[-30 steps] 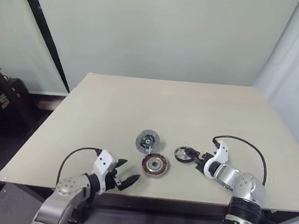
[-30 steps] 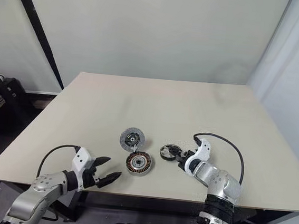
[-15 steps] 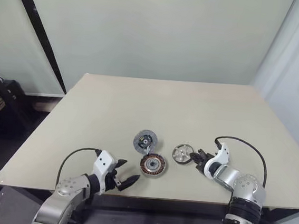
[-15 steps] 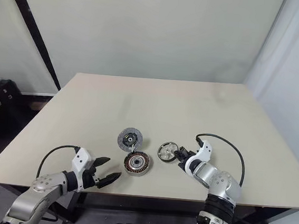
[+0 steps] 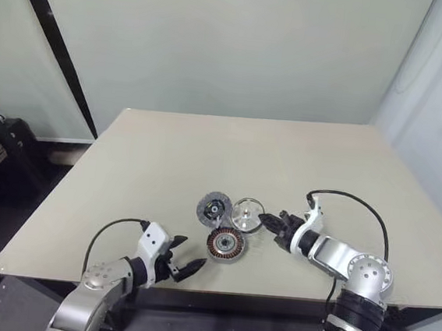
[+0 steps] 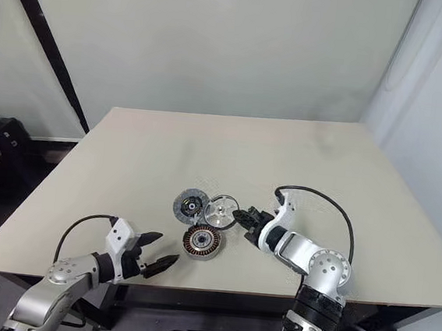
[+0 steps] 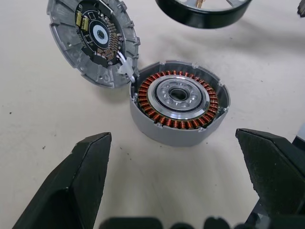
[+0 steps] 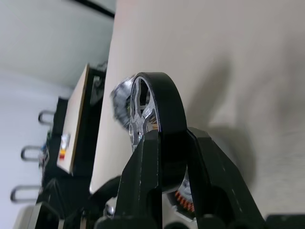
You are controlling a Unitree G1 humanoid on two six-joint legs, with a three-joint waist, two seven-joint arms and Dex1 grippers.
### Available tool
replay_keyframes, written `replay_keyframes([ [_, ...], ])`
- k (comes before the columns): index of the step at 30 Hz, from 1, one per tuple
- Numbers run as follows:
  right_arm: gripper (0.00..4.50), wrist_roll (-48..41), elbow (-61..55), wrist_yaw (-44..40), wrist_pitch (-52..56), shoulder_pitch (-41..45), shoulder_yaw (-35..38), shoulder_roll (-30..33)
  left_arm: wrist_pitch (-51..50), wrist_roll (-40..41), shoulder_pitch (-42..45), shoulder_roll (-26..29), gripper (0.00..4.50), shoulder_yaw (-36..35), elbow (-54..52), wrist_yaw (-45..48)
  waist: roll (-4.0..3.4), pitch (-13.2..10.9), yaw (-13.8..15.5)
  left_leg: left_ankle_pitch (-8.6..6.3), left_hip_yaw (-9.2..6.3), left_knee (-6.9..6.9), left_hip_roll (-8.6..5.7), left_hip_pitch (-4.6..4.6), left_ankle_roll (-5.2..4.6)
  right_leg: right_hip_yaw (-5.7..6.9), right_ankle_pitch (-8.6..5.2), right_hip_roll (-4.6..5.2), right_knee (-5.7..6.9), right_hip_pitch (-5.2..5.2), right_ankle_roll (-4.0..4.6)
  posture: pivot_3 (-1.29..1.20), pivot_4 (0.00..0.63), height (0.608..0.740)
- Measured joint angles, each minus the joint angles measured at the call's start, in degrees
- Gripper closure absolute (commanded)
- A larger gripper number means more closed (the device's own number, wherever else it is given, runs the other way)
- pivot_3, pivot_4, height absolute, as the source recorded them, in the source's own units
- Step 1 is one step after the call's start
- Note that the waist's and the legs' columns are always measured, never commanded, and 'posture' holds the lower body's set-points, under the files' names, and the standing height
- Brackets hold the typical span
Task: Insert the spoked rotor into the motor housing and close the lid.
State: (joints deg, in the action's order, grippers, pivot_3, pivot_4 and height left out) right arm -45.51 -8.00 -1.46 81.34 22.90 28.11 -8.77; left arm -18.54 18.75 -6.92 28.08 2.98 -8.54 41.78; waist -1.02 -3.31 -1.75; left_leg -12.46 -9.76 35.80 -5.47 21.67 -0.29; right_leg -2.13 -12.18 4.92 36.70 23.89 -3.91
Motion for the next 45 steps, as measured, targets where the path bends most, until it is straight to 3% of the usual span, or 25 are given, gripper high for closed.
replay_keyframes([
  [12,4.13,0.3,0.9,0.5,-0.7,-4.2,-11.9,0.3,0.0,0.0,0.0,0.0,0.0,-0.2,0.0,-0.1,0.02,0.0,0.0,-0.01,-0.03,-0.11,0.02,0.02,0.0,0.02,-0.01,0.0,0.0,0.09,0.01,0.0,0.0,0.74],
  [44,4.13,2.9,8.5,0.3,-9.4,-4.5,-19.3,1.3,0.0,0.0,-0.1,0.0,0.0,-1.2,0.0,0.0,-0.01,0.0,-0.5,0.02,0.05,-0.11,0.03,0.05,-0.01,0.0,0.16,-0.04,0.05,0.2,0.0,0.0,0.0,0.74],
  [45,3.78,2.9,8.5,0.2,-9.6,-4.6,-19.7,1.4,0.0,0.0,-0.1,0.0,0.0,-1.2,0.0,0.0,-0.01,0.0,-0.5,0.02,0.06,-0.11,0.03,0.05,-0.01,-0.01,0.16,-0.04,0.05,0.2,0.0,0.0,0.0,0.74],
])
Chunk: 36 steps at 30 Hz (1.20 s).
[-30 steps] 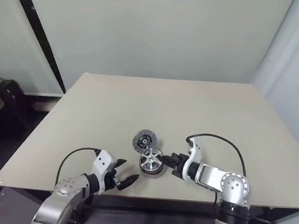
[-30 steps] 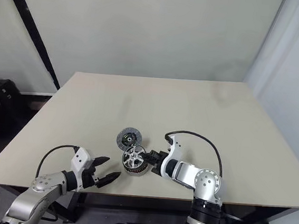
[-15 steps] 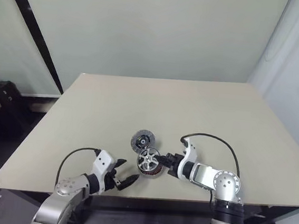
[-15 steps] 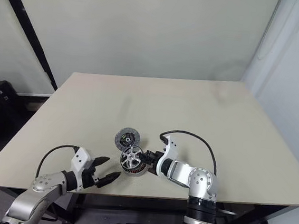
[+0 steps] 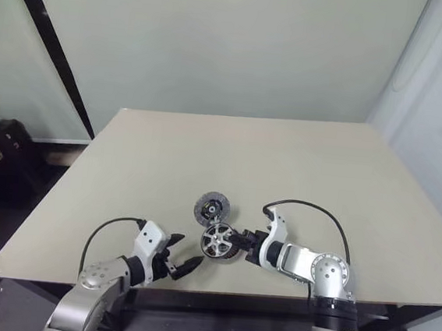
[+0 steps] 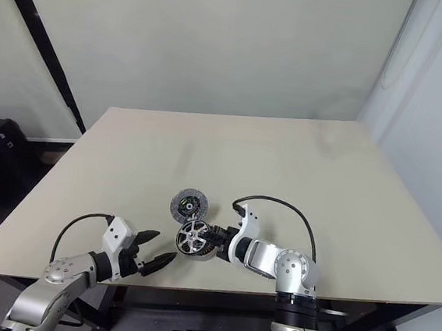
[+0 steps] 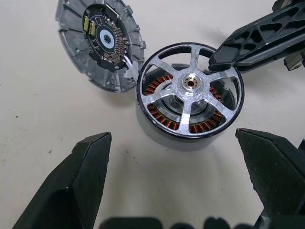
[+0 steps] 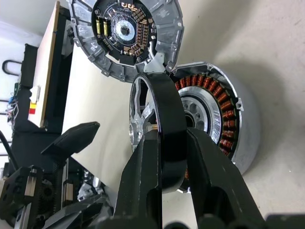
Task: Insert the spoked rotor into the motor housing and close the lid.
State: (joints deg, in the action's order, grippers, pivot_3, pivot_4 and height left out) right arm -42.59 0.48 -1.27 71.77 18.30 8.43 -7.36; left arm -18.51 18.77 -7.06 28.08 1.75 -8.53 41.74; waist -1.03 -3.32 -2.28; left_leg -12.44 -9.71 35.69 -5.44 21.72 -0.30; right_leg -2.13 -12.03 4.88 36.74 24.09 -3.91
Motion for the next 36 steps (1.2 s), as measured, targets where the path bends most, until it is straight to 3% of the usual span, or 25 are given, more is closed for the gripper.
replay_keyframes([
  [11,0.09,-0.3,-2.0,-0.4,-1.6,-1.1,-0.3,0.8,0.1,0.0,0.2,-0.2,0.0,0.0,0.0,0.1,0.02,0.0,0.0,0.0,-0.01,0.01,0.0,-0.08,0.0,0.0,0.0,0.0,0.01,-0.07,0.0,0.0,0.0,0.74],
  [19,0.04,-0.5,-3.0,-1.1,-2.0,-3.1,-0.6,2.0,0.1,-0.1,0.7,-0.3,0.0,0.0,0.4,0.2,0.03,0.0,0.0,0.0,-0.01,0.04,0.0,-0.09,0.0,0.0,0.0,0.0,0.01,-0.11,0.0,0.0,0.0,0.74],
  [29,0.04,2.2,-6.1,-7.1,-5.2,-6.7,-9.7,3.9,0.2,-0.1,1.0,-0.4,0.0,0.0,0.7,0.2,0.09,0.1,-0.6,0.0,0.1,0.04,0.15,-0.12,0.01,0.02,-0.01,-0.04,0.01,-0.12,0.01,0.0,0.0,0.74],
  [36,0.04,4.0,-6.8,-9.0,-7.7,-6.9,-12.1,4.5,0.2,-0.1,1.0,-0.4,0.0,0.0,0.7,0.2,0.1,0.1,-0.6,-0.01,0.12,0.11,0.19,-0.13,0.02,0.03,-0.02,-0.04,0.02,-0.1,0.03,0.0,0.0,0.74],
])
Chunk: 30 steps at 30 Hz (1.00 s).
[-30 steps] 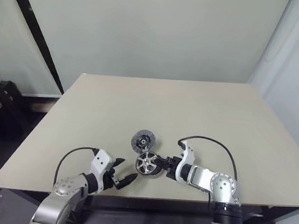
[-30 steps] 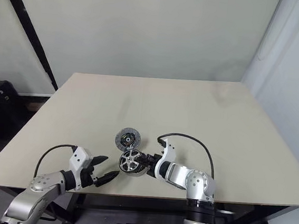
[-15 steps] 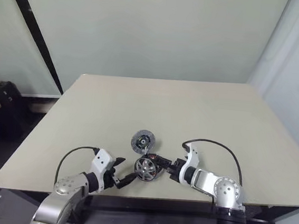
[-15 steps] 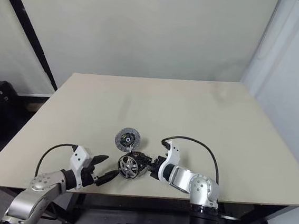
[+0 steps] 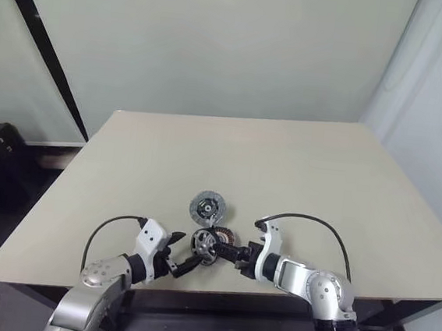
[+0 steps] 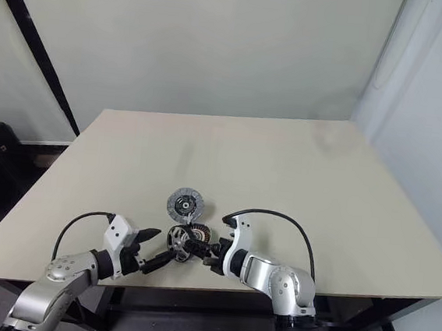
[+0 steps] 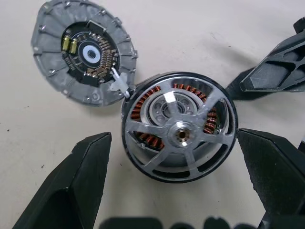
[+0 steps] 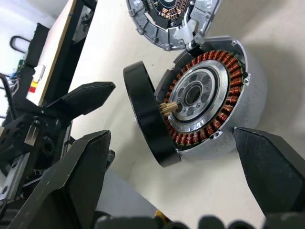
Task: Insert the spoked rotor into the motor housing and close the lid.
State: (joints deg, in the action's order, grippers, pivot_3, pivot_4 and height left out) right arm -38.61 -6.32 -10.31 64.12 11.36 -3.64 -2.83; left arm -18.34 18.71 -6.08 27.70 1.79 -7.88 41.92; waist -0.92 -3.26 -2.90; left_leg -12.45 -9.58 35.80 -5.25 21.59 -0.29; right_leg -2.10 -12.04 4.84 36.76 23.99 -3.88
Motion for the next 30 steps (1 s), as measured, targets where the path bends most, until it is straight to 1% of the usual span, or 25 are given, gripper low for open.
replay_keyframes([
  [7,0.04,0.6,-0.1,-0.9,-1.2,-0.2,-0.4,1.4,0.0,0.0,0.0,0.0,0.0,0.0,0.0,0.0,0.01,0.0,0.1,0.0,-0.01,0.0,-0.06,0.03,0.0,-0.01,0.01,0.02,0.0,0.01,-0.02,0.0,0.0,0.74],
  [15,0.04,0.5,-0.2,-1.2,-1.7,0.9,3.5,5.4,0.0,0.0,0.0,0.0,0.0,0.0,0.0,0.0,0.02,0.0,0.1,0.0,-0.01,0.03,-0.1,0.04,0.0,-0.01,0.01,0.05,-0.02,-0.04,-0.01,0.0,0.0,0.74],
  [19,0.04,0.5,-0.8,-2.2,-1.8,1.2,4.6,6.5,0.0,0.0,0.0,0.0,0.0,0.0,0.0,0.0,0.02,0.0,0.1,0.0,-0.02,0.03,-0.1,0.04,0.0,-0.01,0.01,0.05,-0.02,-0.12,-0.02,0.0,0.0,0.74],
  [24,0.04,0.5,-2.9,-5.0,-2.6,1.2,2.3,6.5,0.0,0.0,0.0,0.0,0.0,0.0,0.0,0.1,0.02,0.0,0.1,0.0,-0.04,0.03,-0.09,0.04,-0.01,0.0,0.01,0.04,-0.02,-0.12,-0.02,0.0,0.0,0.74],
  [30,0.04,2.2,-3.4,-8.3,-5.9,0.7,-3.7,6.2,0.0,0.0,0.0,0.1,0.0,0.0,0.1,0.5,0.02,0.0,0.1,0.0,-0.05,0.06,-0.11,0.04,0.0,0.0,0.01,0.05,-0.03,-0.11,-0.01,0.0,0.0,0.74],
])
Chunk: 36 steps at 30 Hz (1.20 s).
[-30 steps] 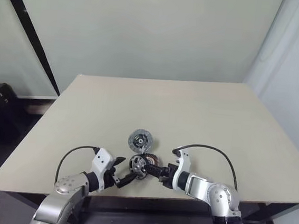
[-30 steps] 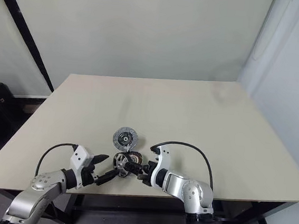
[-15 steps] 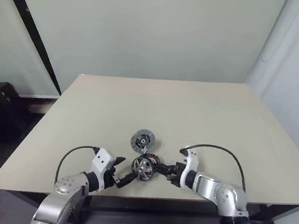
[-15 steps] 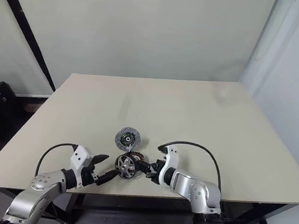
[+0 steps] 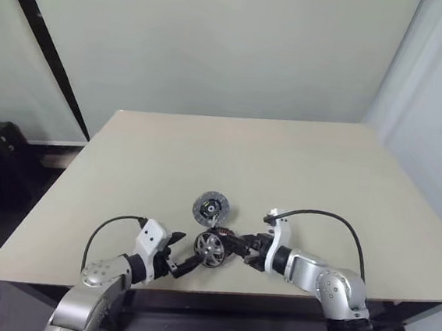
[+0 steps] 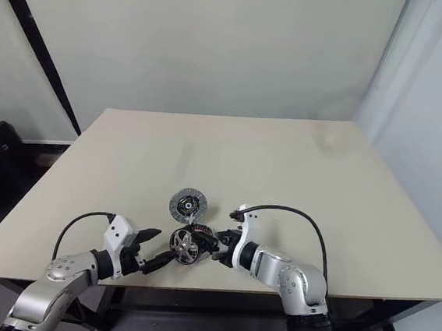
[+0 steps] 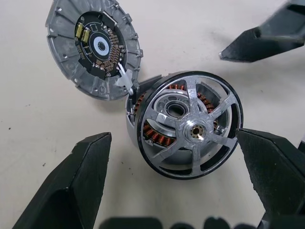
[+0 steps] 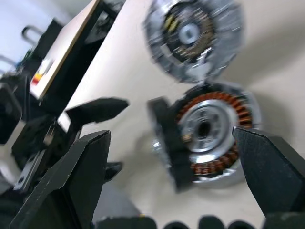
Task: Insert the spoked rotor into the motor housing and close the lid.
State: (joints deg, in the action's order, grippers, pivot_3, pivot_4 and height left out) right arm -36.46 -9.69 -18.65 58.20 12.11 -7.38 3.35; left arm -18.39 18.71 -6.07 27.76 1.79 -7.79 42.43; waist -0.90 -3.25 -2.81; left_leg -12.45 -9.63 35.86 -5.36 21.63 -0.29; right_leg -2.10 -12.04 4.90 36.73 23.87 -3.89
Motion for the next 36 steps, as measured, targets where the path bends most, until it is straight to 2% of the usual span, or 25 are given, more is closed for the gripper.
replay_keyframes([
  [10,0.04,4.7,2.2,-3.0,-4.7,0.1,-4.8,0.3,-0.8,0.1,-0.6,0.9,0.0,-0.1,0.0,0.2,0.01,0.0,0.0,0.0,-0.03,0.02,0.0,-0.01,0.01,0.01,0.0,0.0,0.0,0.02,0.0,0.0,0.0,0.74],
  [18,0.04,7.2,4.8,-3.6,-6.2,0.2,-5.9,-0.3,-1.1,0.1,-0.8,1.3,0.0,-0.5,0.0,0.2,0.01,0.0,0.0,0.0,-0.03,0.03,0.0,-0.02,0.01,0.01,0.0,0.0,0.01,0.01,0.0,0.0,0.0,0.74],
  [23,1.61,7.4,5.1,-3.0,-6.2,0.3,-5.6,-0.9,-1.1,0.1,-0.8,1.3,0.0,-0.5,0.0,0.2,0.01,0.0,0.0,0.0,-0.04,0.03,0.0,-0.02,0.01,0.01,0.0,-0.01,0.01,0.02,-0.01,0.0,0.0,0.74],
  [30,4.09,7.2,5.1,-2.0,-5.5,0.3,-3.9,-1.9,-1.1,0.1,-0.8,1.3,0.0,-0.5,0.0,0.1,0.01,0.0,0.0,0.0,-0.04,0.03,-0.01,-0.03,0.01,0.01,0.0,-0.01,0.02,0.01,0.0,0.0,0.0,0.74],
  [36,4.09,3.5,5.8,0.8,0.2,0.4,2.7,-6.7,-1.1,0.1,-0.8,1.2,0.0,-0.5,0.0,0.1,0.02,0.0,0.0,0.0,-0.07,0.03,-0.02,-0.02,0.01,0.0,0.01,-0.02,0.02,0.02,-0.01,0.0,0.0,0.74],
])
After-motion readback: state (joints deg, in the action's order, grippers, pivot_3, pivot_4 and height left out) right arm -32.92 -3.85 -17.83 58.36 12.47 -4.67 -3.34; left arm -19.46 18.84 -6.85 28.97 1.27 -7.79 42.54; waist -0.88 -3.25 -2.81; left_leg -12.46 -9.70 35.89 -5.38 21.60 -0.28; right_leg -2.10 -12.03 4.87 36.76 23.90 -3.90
